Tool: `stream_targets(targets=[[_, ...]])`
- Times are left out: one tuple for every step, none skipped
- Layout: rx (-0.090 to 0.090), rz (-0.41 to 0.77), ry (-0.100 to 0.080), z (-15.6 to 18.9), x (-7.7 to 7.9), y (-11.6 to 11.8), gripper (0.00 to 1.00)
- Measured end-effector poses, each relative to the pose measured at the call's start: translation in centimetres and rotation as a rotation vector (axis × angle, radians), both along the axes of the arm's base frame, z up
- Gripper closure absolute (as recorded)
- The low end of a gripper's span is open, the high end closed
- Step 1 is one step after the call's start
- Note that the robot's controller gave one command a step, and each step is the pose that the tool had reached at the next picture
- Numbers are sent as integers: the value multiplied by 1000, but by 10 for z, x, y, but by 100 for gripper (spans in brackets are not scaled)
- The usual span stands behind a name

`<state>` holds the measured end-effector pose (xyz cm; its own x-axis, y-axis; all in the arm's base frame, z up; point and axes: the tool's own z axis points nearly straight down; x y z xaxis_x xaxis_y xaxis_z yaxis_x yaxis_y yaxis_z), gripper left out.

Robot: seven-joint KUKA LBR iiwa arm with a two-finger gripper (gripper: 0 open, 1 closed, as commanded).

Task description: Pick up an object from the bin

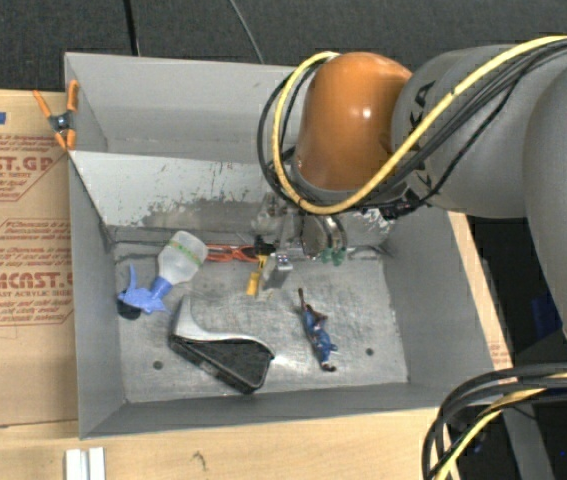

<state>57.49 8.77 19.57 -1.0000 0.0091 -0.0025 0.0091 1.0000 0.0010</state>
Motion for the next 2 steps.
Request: stream_targets(targets=[[0, 0, 0, 0, 0, 0, 100], [-1, 12, 3, 41, 11, -1, 100]])
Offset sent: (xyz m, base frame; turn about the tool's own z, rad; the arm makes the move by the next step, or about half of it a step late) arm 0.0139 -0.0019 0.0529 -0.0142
